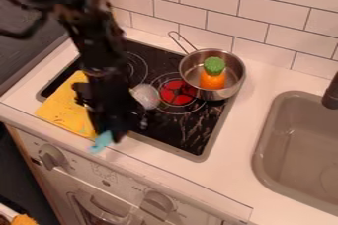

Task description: Moved the ladle spoon beside the yellow cloth

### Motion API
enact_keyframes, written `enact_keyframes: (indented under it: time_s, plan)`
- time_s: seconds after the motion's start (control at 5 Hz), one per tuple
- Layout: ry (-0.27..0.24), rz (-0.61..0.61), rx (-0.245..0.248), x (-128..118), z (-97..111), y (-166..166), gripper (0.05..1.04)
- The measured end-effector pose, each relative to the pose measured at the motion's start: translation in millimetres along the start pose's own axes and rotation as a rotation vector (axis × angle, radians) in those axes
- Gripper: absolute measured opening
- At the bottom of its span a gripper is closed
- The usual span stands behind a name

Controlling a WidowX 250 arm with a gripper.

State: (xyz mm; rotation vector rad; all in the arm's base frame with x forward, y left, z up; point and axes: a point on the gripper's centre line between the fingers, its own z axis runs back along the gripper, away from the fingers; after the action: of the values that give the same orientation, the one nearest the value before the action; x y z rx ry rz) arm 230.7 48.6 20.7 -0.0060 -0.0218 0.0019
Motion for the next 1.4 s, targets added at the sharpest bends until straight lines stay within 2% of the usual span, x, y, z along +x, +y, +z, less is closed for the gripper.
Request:
enact_keyframes:
  time_s: [0.4, 0.6, 0.8, 1.0, 1.2, 1.4]
  plan:
    - [-0.023, 0.078, 0.01, 5, 0, -21, 0.326]
    - [-0.027, 0.059, 0.01, 8, -2, -23, 0.326]
    - [-0.032, 0.049, 0.007, 10, -4, -24, 0.418]
    - [-0.027, -0.003, 0.015, 10, -4, -27, 0.727]
    - [-0.039, -0.035, 0.017, 10, 8, -27, 0.977]
    - [-0.073, -0.044, 0.003, 21, 26, -27, 1.005]
